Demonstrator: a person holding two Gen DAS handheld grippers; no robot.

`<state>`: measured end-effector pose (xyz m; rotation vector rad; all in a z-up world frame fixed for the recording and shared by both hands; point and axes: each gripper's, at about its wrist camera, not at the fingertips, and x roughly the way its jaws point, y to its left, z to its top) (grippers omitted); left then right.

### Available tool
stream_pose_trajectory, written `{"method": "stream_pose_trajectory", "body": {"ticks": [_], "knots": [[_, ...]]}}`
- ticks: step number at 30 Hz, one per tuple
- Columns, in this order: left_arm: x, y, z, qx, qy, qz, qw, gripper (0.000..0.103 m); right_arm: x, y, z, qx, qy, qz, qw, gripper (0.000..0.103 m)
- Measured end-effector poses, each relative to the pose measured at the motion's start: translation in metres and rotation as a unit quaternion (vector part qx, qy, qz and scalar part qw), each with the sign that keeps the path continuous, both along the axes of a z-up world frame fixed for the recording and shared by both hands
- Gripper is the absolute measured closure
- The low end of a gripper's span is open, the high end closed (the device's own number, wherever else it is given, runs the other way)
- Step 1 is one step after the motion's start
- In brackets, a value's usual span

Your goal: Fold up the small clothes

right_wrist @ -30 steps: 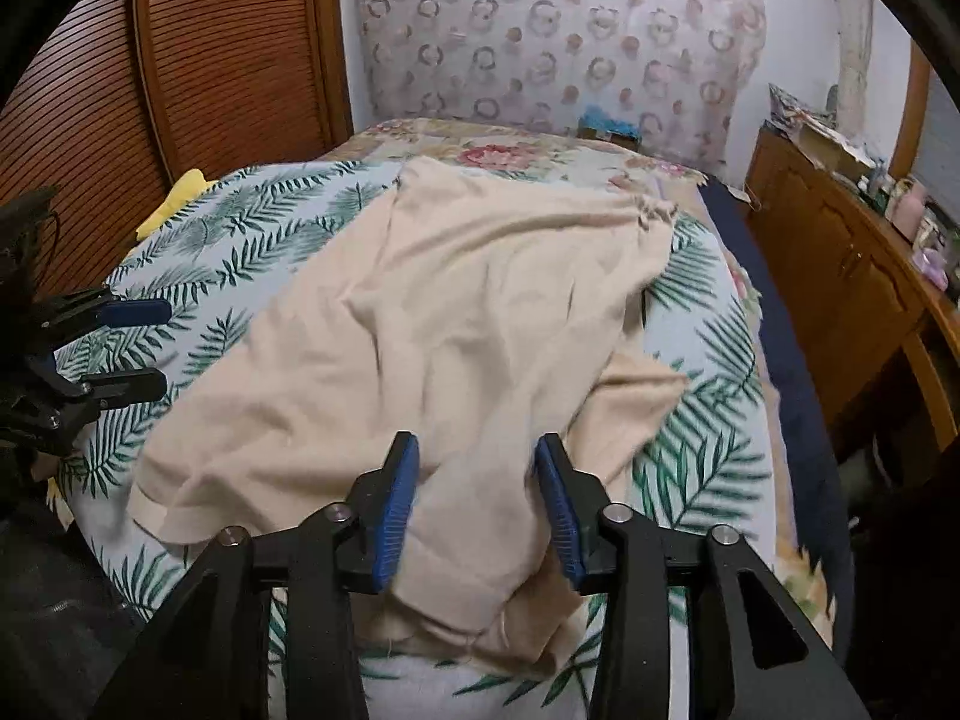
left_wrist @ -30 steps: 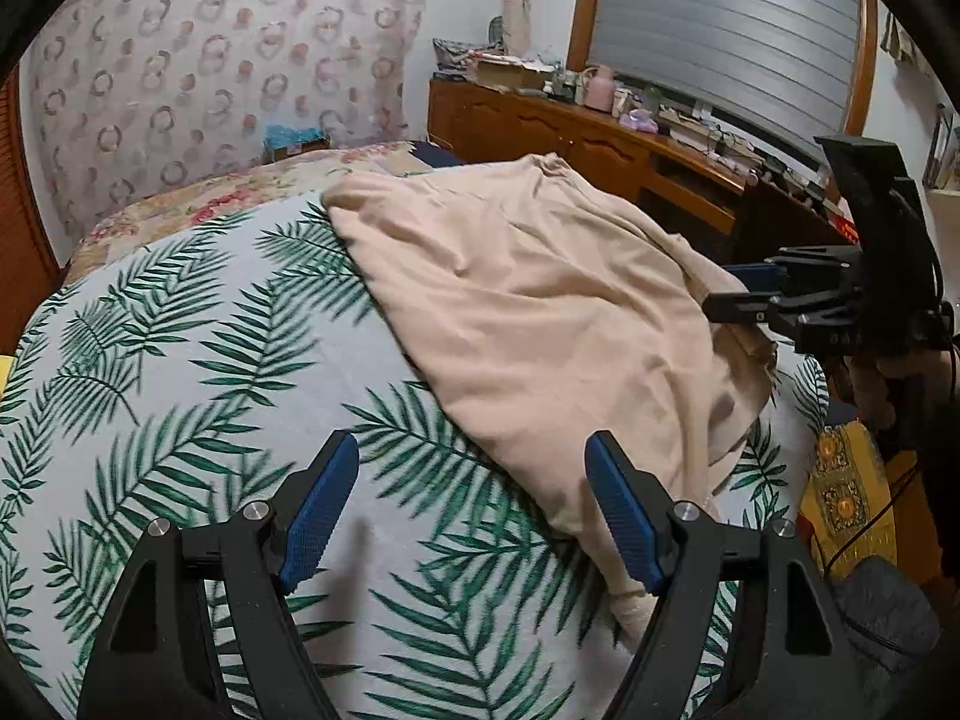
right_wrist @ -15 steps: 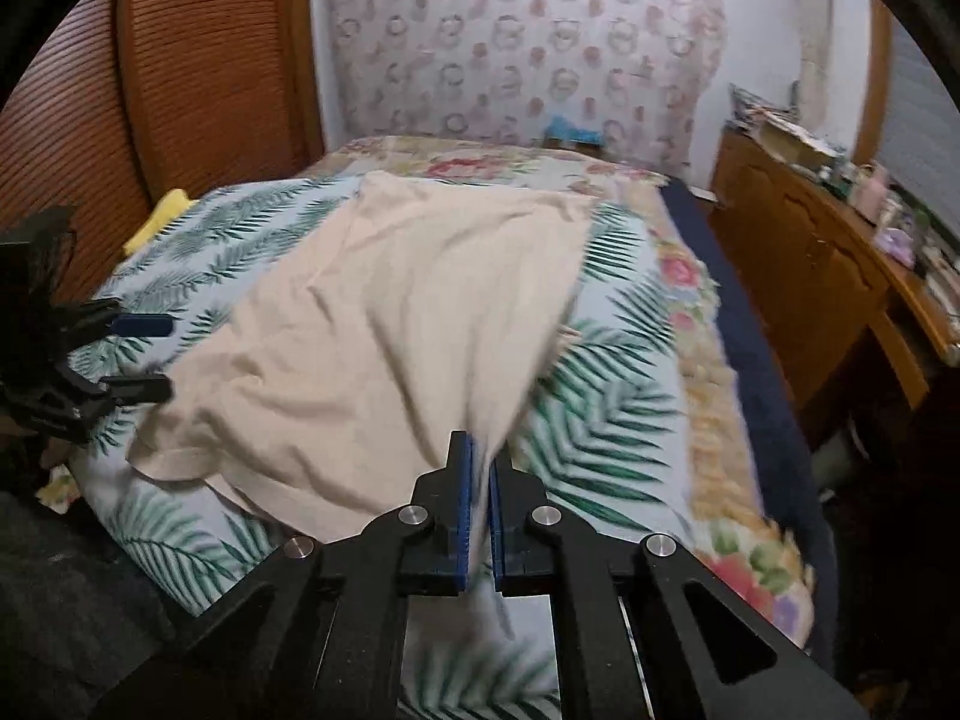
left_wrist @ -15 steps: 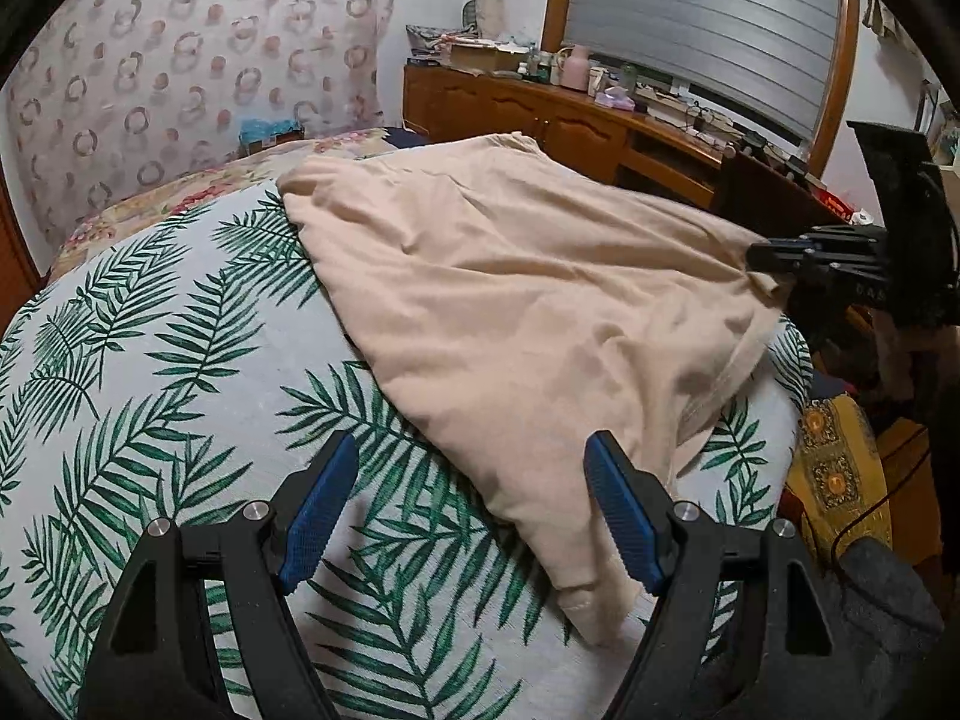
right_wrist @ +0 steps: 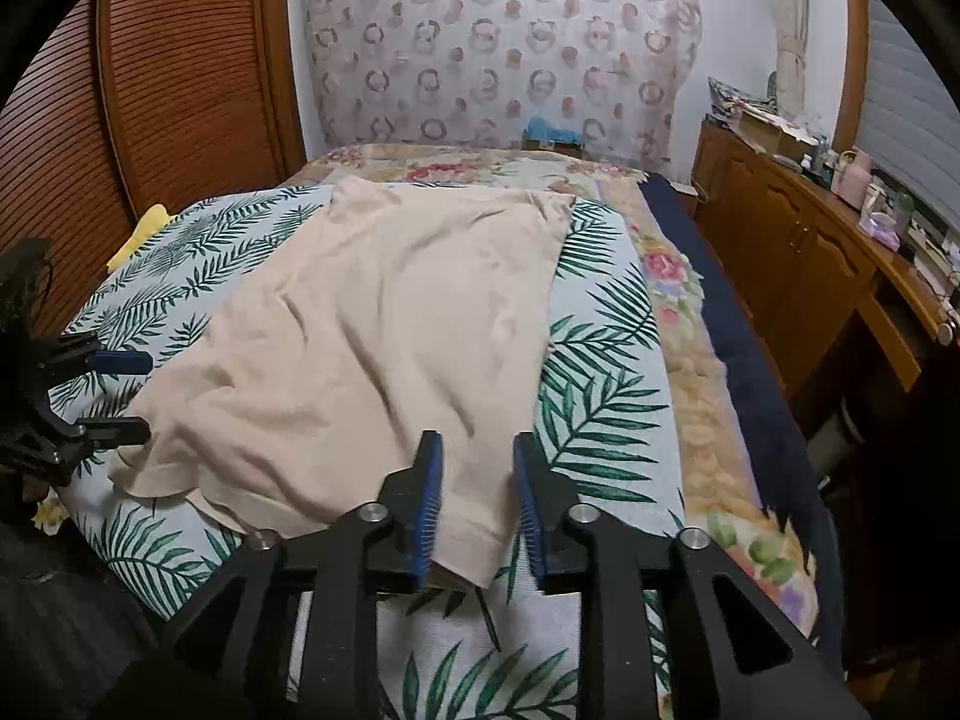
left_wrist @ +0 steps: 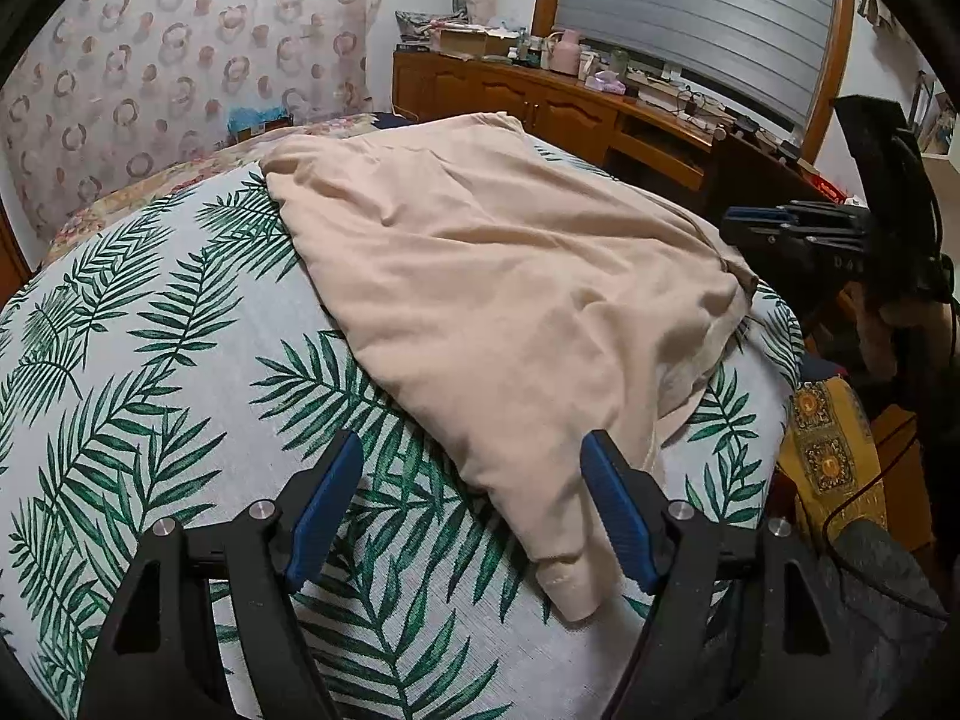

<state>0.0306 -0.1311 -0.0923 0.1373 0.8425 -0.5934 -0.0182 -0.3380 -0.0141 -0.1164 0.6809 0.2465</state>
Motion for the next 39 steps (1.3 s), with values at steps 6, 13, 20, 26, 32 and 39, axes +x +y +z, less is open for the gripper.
{"method": "stream_pose_trajectory", "body": {"ticks": [6,13,20,26,32,39], "knots": [[-0.001,-0.001,-0.003,0.002,0.007,-0.005,1.0,0.036,-0.002,0.008,-0.004,0.008,-0.002,0.019,1.0,0.056],[-0.008,-0.003,-0.005,-0.006,0.025,-0.032,0.9992,0.062,-0.005,0.021,-0.011,0.014,0.0,0.05,0.999,0.054],[-0.01,-0.002,-0.005,-0.035,0.057,-0.056,0.9962,0.092,-0.004,0.029,-0.02,0.012,0.016,0.08,0.997,0.044],[-0.004,-0.002,0.027,-0.074,0.034,-0.06,0.9948,0.099,0.0,0.028,-0.026,0.001,0.027,0.103,0.994,0.041],[0.015,-0.004,0.069,-0.099,-0.015,-0.048,0.9938,0.099,0.0,0.031,-0.027,-0.006,0.024,0.118,0.993,0.031],[0.042,0.001,0.08,-0.116,-0.022,-0.032,0.9925,0.099,0.0,0.04,-0.033,-0.034,0.029,0.122,0.992,0.025]]}}
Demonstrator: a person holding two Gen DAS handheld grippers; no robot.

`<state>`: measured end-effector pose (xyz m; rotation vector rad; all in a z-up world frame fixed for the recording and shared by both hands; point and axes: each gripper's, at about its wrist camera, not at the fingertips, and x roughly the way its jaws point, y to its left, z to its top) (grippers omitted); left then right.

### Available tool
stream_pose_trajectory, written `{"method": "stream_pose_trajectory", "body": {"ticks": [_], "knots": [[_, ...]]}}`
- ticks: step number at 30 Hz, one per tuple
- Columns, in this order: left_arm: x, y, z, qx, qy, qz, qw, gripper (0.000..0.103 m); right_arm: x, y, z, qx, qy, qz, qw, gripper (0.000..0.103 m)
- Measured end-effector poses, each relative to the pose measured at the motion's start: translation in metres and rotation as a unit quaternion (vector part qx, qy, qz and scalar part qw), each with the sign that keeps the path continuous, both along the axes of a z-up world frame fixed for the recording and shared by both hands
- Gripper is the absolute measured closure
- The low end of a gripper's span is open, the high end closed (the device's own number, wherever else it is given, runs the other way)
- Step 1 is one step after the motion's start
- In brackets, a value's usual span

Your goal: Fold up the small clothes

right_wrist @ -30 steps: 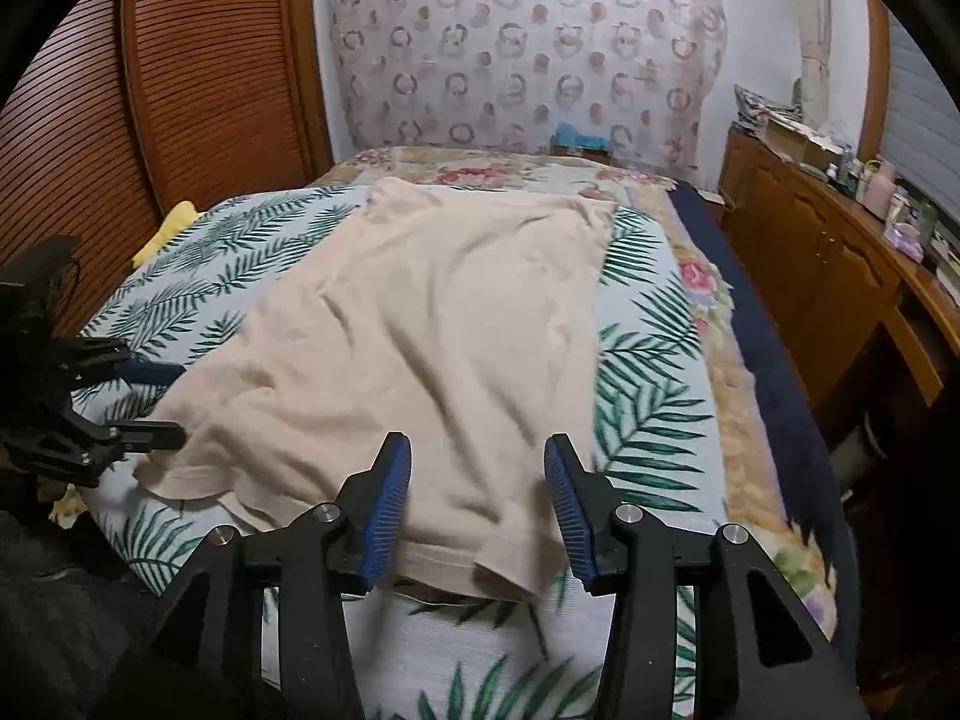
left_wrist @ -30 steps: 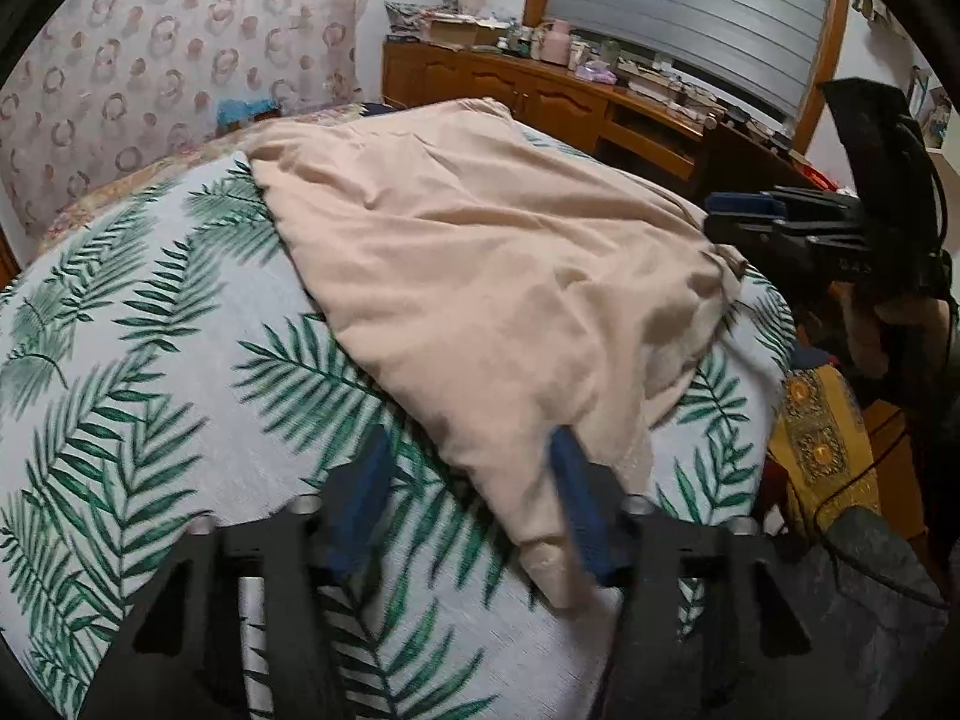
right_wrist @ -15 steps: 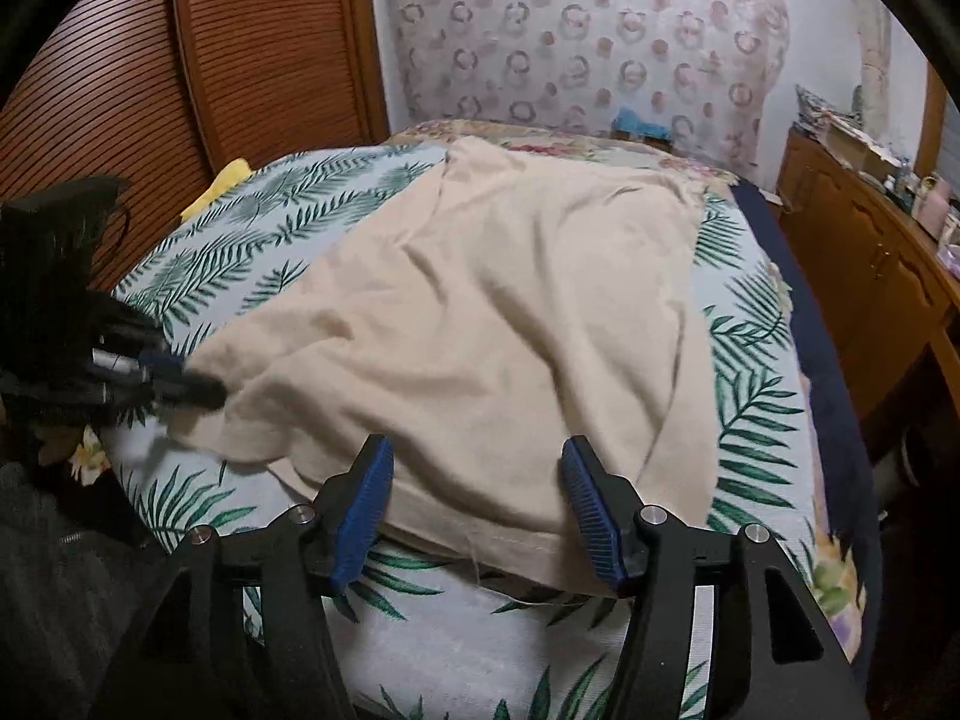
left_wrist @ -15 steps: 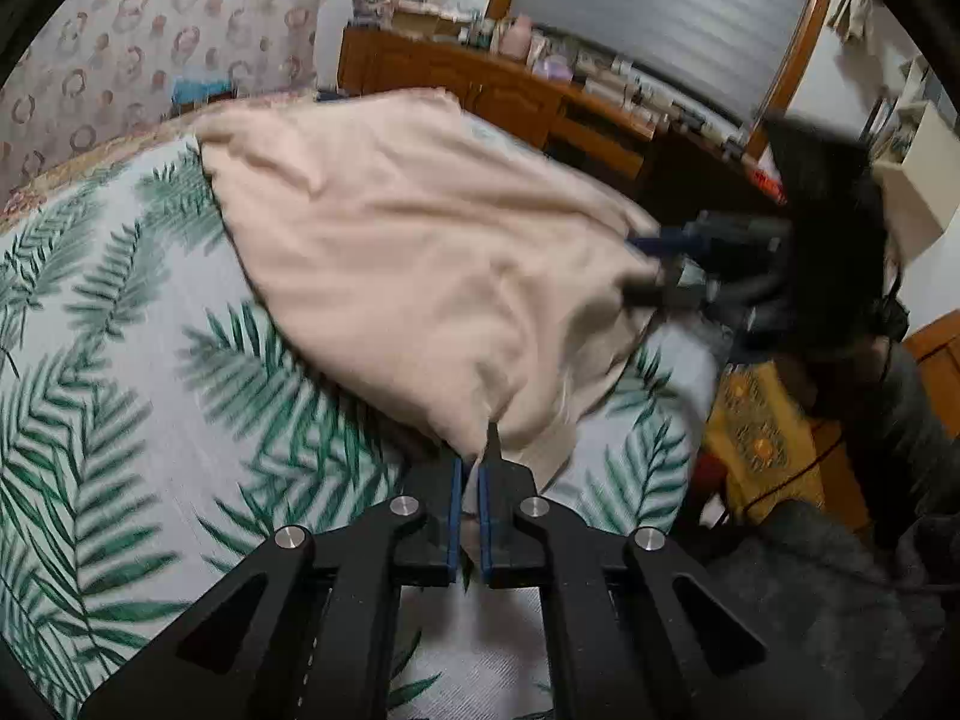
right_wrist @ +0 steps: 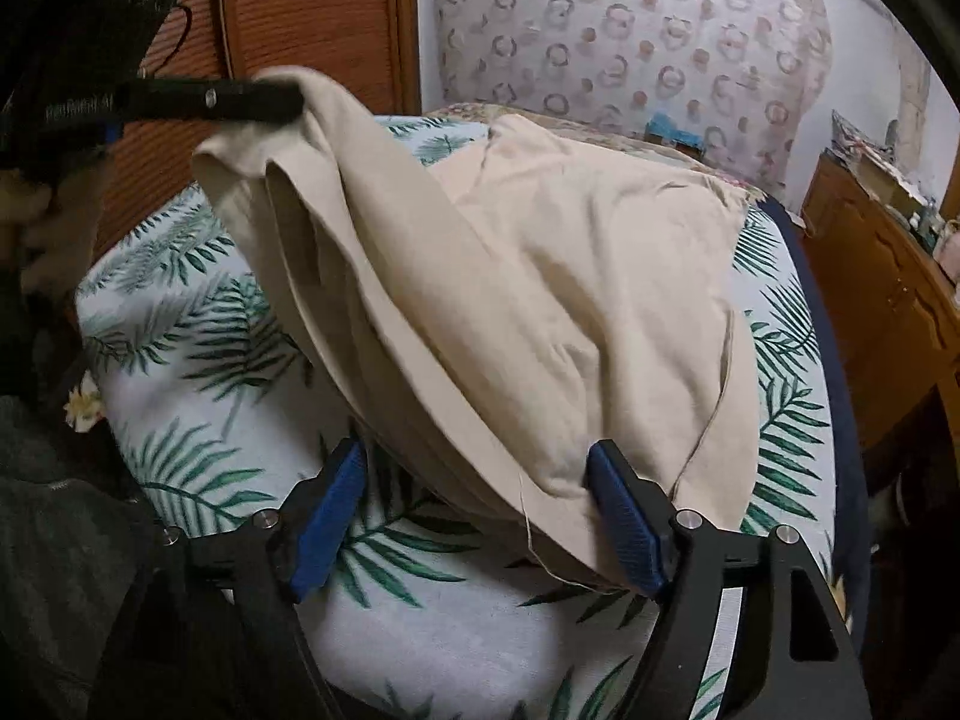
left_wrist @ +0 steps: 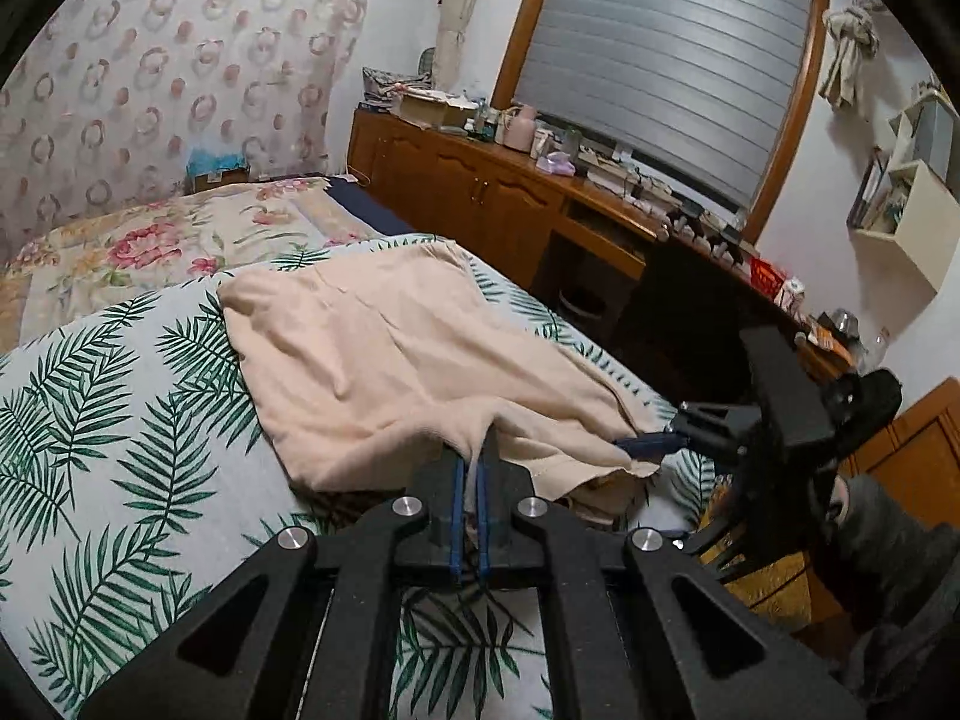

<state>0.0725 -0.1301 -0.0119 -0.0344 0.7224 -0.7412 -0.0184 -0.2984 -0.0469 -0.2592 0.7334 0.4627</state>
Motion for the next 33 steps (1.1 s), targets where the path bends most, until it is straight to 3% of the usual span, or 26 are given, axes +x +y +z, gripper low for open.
{"method": "stream_pose_trajectory", "body": {"ticks": [9,11,14,16,19,27,33], "knots": [[0.005,0.003,-0.007,0.007,-0.003,0.015,0.9999,0.099,0.014,-0.002,-0.009,-0.016,-0.004,-0.009,1.0,0.026],[0.006,0.005,-0.009,0.008,-0.001,0.019,0.9998,0.099,0.014,-0.005,-0.008,-0.013,-0.007,-0.011,1.0,0.033],[0.007,0.009,-0.011,0.007,0.003,0.023,0.9997,0.099,0.015,-0.01,-0.007,-0.01,-0.011,-0.025,1.0,0.056],[0.008,0.011,-0.013,0.006,0.005,0.025,0.9997,0.099,0.018,-0.014,-0.005,-0.01,-0.013,-0.032,0.999,0.078],[0.01,0.011,-0.014,0.011,0.004,0.026,0.9996,0.099,0.022,-0.017,0.001,-0.005,-0.02,-0.029,0.999,0.093],[0.054,0.02,0.001,0.025,-0.015,0.051,0.9983,0.099,0.047,-0.002,0.067,-0.018,-0.118,-0.024,0.993,0.094],[0.098,0.026,0.012,0.036,-0.031,0.077,0.9959,0.099,0.098,0.019,0.098,-0.028,-0.147,-0.022,0.988,0.094]]}}
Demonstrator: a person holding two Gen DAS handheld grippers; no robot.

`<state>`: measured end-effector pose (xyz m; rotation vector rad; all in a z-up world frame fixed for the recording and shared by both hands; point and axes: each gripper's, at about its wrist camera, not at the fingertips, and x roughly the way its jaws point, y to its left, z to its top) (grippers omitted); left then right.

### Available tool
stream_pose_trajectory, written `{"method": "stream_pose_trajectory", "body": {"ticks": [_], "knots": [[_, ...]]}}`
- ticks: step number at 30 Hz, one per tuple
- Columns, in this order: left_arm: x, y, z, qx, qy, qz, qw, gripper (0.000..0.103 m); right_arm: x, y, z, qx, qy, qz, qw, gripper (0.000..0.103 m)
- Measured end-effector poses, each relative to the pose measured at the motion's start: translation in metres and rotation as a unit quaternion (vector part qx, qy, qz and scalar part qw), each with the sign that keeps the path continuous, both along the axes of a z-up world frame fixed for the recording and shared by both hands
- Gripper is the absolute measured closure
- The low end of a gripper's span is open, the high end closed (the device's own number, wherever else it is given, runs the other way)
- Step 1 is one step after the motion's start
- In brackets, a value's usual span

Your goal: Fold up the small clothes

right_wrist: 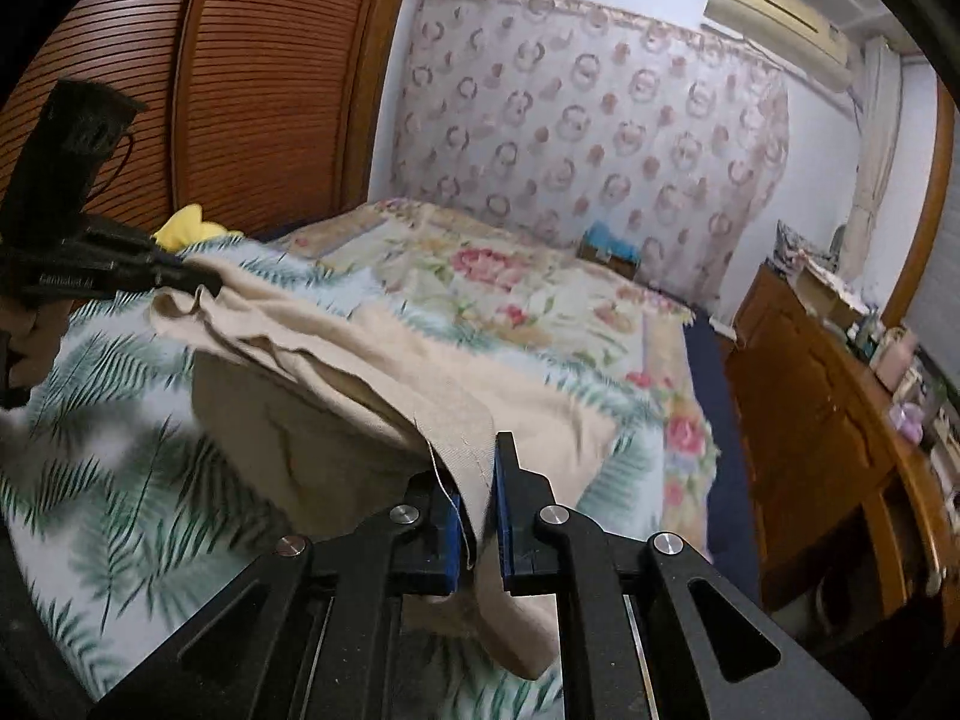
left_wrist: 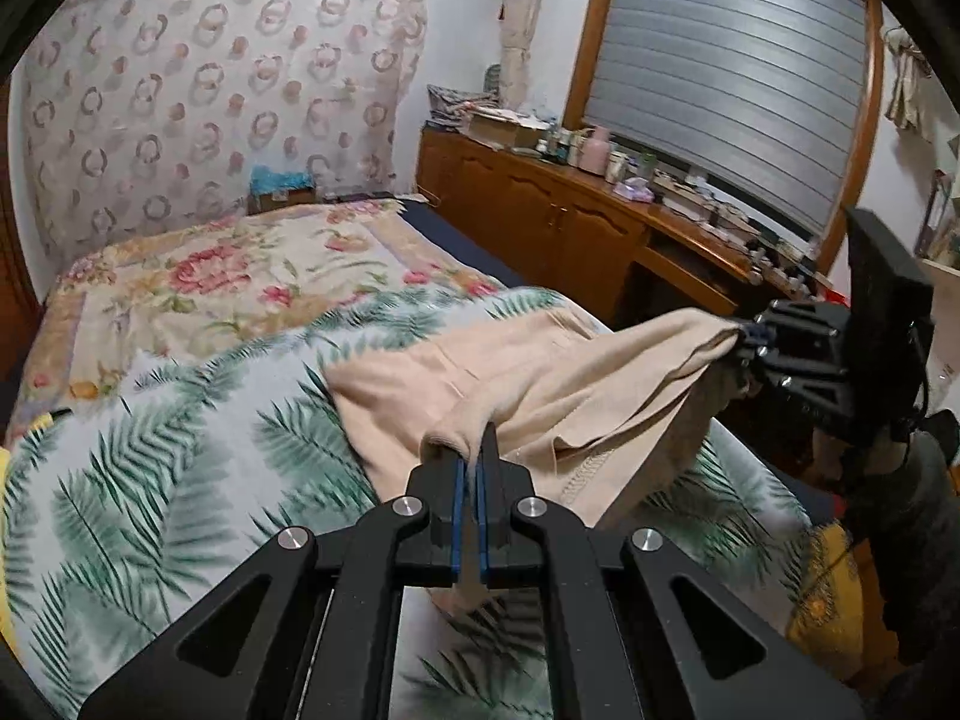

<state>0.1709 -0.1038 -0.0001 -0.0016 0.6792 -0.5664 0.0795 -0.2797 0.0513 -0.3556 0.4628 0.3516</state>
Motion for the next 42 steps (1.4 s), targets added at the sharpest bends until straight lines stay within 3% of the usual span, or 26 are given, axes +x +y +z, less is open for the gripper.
{"method": "stream_pose_trajectory", "body": {"ticks": [6,12,20,21,23,24,25,27,29,31,37,42], "knots": [[0.047,0.005,-0.001,0.008,0.003,0.022,0.9997,0.099,0.052,0.018,0.005,-0.004,-0.002,0.004,1.0,0.094],[0.089,0.008,-0.023,0.015,0.033,0.03,0.9989,0.099,0.099,-0.003,-0.017,0.008,0.039,0.005,0.999,0.094],[0.114,0.003,-0.046,0.029,0.065,0.029,0.9971,0.098,0.146,0.0,-0.019,0.028,0.085,0.003,0.996,0.093],[0.114,0.003,-0.046,0.031,0.067,0.028,0.9969,0.095,0.149,0.001,-0.017,0.031,0.089,0.001,0.996,0.088],[0.113,0.003,-0.043,0.028,0.065,0.023,0.9972,0.075,0.154,-0.001,-0.013,0.036,0.092,-0.002,0.995,0.081],[0.112,0.005,-0.042,0.024,0.06,0.022,0.9976,0.07,0.157,-0.002,-0.011,0.039,0.093,-0.004,0.995,0.075],[0.11,0.005,-0.04,0.023,0.056,0.022,0.9979,0.059,0.159,-0.002,-0.007,0.043,0.093,-0.008,0.995,0.068],[0.107,0.007,-0.036,0.021,0.047,0.021,0.9984,0.052,0.161,-0.003,-0.005,0.049,0.089,-0.014,0.995,0.062],[0.105,0.007,-0.034,0.017,0.044,0.017,0.9987,0.034,0.165,-0.004,0.002,0.05,0.079,-0.024,0.995,0.06],[0.103,0.007,-0.035,0.013,0.044,0.012,0.9989,0.028,0.166,-0.005,0.007,0.049,0.067,-0.038,0.996,0.058],[0.107,0.007,-0.053,0.024,0.058,0.014,0.9979,0.028,0.158,-0.021,0.02,0.076,0.039,-0.083,0.993,0.052],[0.111,0.01,-0.066,0.024,0.072,0.019,0.9969,0.028,0.154,-0.016,0.012,0.055,0.062,-0.091,0.992,0.052]]}}
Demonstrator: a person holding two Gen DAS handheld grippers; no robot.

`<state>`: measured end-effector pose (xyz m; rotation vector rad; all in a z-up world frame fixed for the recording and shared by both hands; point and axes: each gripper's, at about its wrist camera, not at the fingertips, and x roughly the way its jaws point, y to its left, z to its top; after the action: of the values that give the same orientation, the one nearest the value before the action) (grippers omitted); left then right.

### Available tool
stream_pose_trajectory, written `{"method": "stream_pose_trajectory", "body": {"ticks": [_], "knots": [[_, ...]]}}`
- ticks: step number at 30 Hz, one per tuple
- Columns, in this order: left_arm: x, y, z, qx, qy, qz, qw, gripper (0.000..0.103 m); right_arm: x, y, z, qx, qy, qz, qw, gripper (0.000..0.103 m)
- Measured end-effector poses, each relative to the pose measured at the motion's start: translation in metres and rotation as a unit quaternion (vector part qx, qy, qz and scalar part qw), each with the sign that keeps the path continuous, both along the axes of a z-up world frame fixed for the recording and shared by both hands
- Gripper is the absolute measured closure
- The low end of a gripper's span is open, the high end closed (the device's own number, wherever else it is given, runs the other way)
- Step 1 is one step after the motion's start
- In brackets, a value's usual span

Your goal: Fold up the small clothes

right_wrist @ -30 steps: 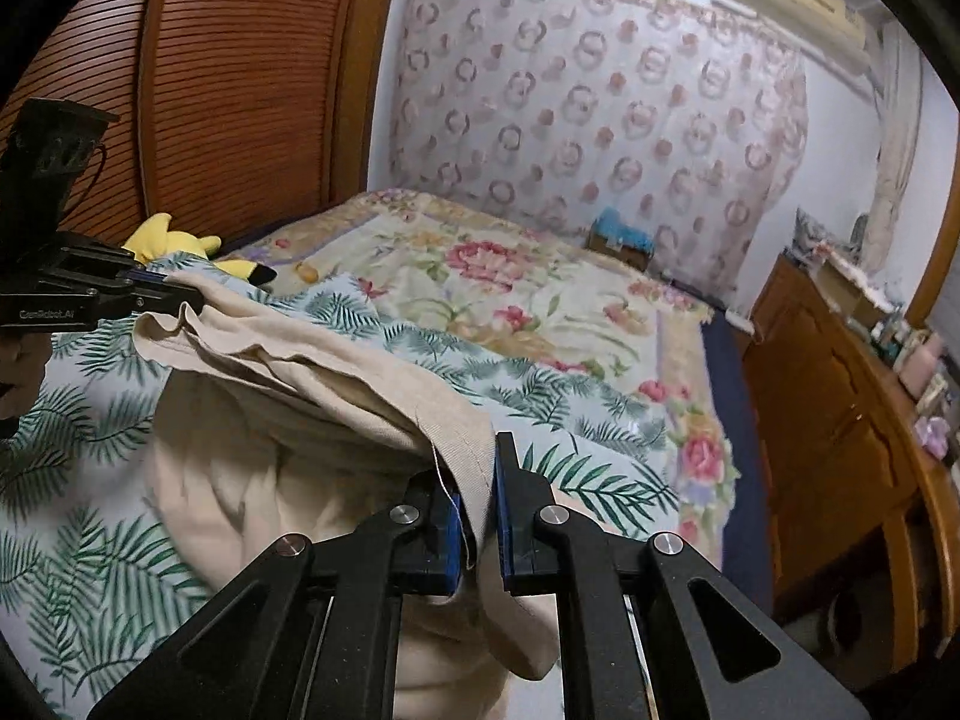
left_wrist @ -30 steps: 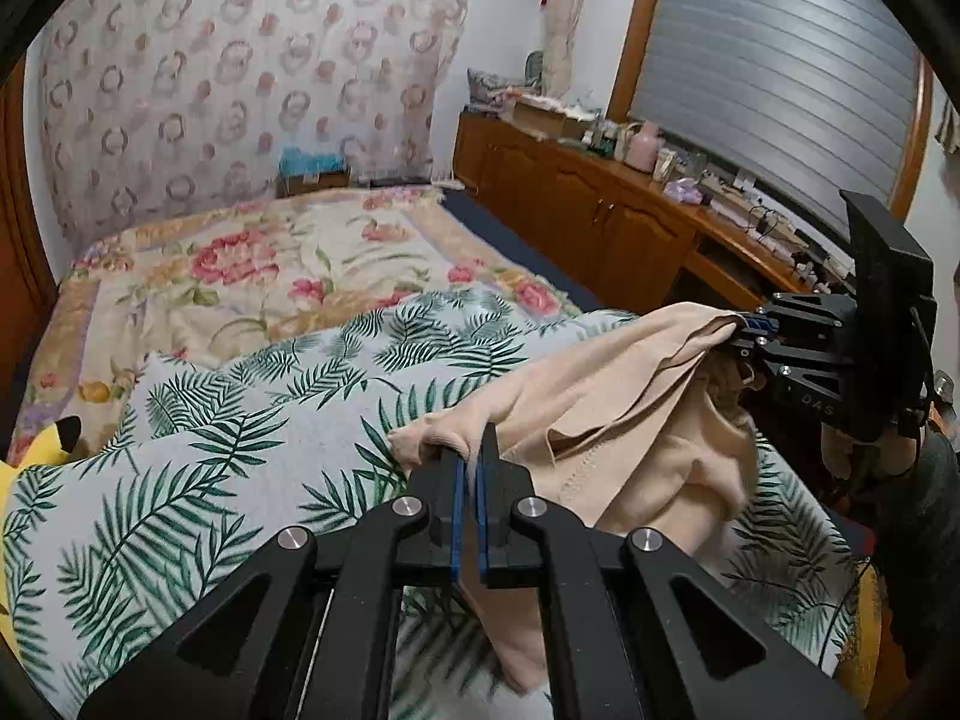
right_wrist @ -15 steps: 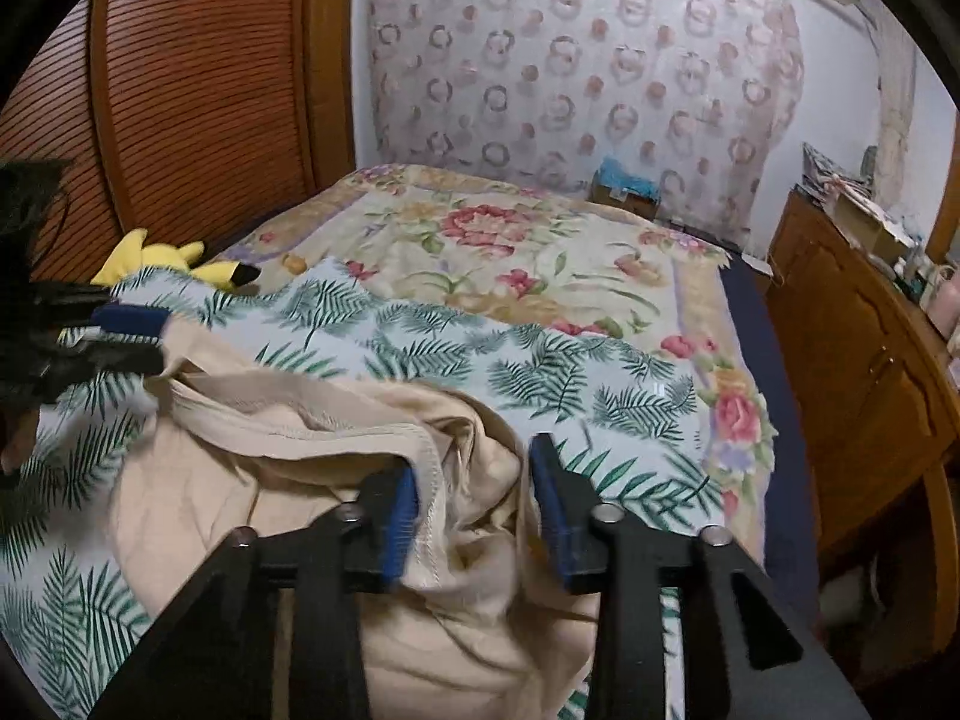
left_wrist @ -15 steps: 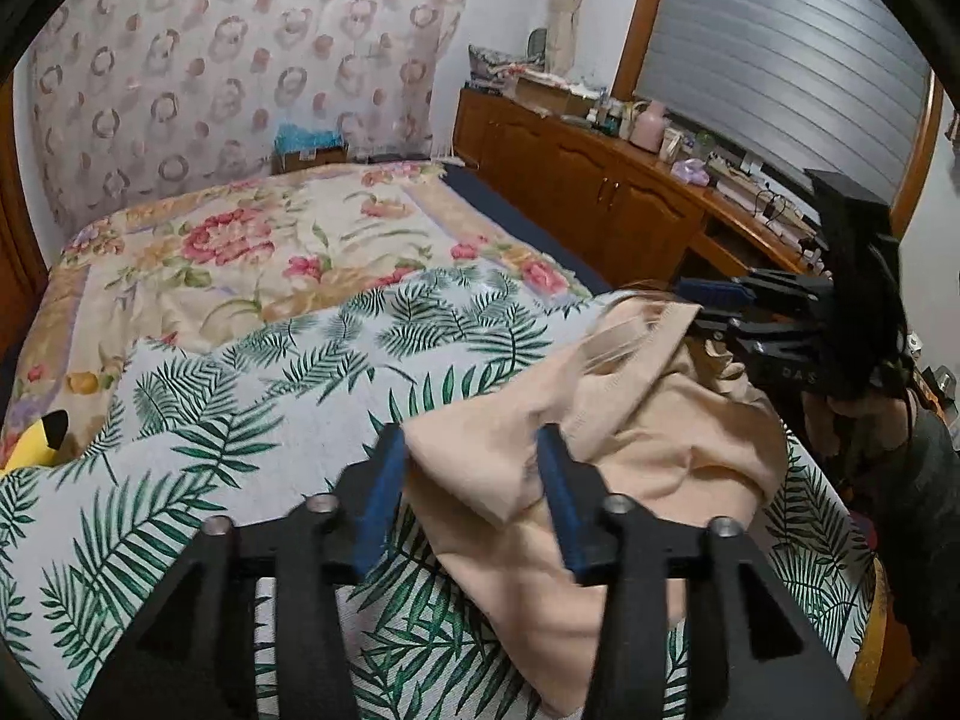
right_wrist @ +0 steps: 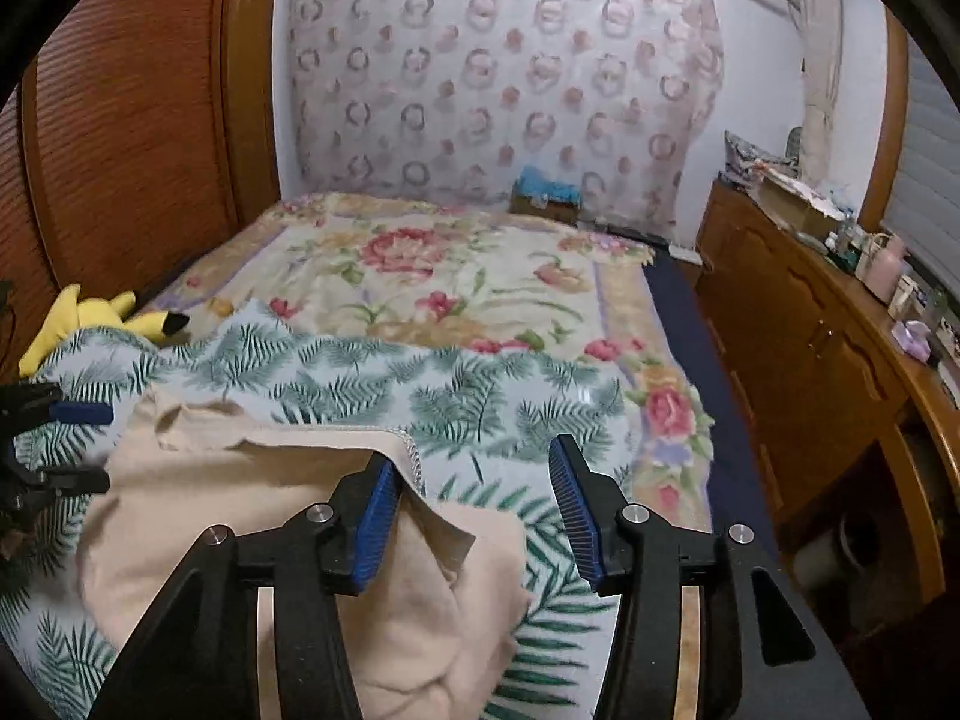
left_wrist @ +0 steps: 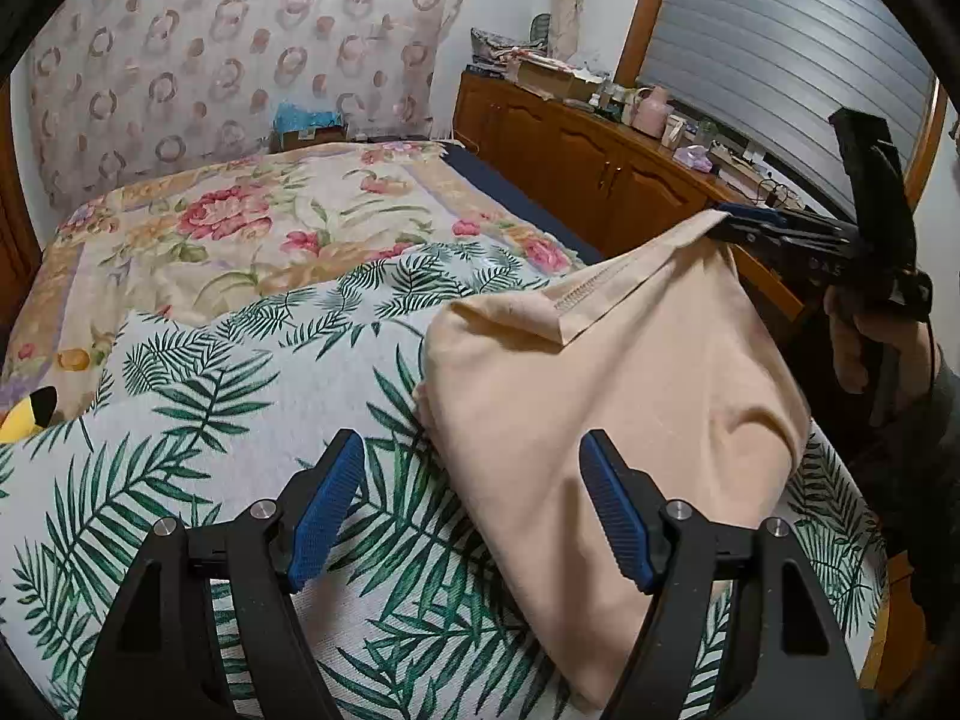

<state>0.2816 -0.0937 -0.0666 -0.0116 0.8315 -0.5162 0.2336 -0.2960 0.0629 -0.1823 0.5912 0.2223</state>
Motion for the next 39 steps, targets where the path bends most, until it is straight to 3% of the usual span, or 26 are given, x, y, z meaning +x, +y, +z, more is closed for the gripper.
{"method": "stream_pose_trajectory", "body": {"ticks": [4,11,15,18,23,31,36,39], "knots": [[0.0,0.0,-0.006,0.0,0.006,0.0,1.0,0.028,0.003,0.02,-0.001,-0.013,0.035,0.041,0.998,0.052],[0.001,0.001,-0.013,0.013,0.001,0.012,0.9998,0.028,-0.003,0.04,0.016,-0.015,0.045,0.082,0.996,0.052],[0.003,0.007,-0.014,0.012,0.001,0.02,0.9997,0.028,-0.025,0.014,0.024,0.004,0.035,0.076,0.996,0.052],[0.004,0.01,-0.014,0.012,-0.002,0.025,0.9996,0.028,-0.035,-0.012,0.012,0.016,0.036,0.055,0.998,0.052],[0.004,0.012,-0.015,0.012,-0.002,0.025,0.9996,0.028,-0.05,-0.043,-0.005,0.032,0.073,0.026,0.996,0.052],[-0.008,-0.001,-0.007,0.007,-0.002,-0.008,0.9999,0.028,-0.088,-0.051,-0.008,0.072,0.099,0.046,0.991,0.052],[-0.012,-0.011,-0.008,0.015,0.002,-0.025,0.9996,0.028,-0.108,-0.053,-0.012,0.065,0.126,0.056,0.988,0.052],[-0.01,-0.012,-0.014,0.021,0.011,-0.024,0.9994,0.028,-0.107,-0.062,-0.017,0.076,0.141,0.049,0.986,0.065]]}}
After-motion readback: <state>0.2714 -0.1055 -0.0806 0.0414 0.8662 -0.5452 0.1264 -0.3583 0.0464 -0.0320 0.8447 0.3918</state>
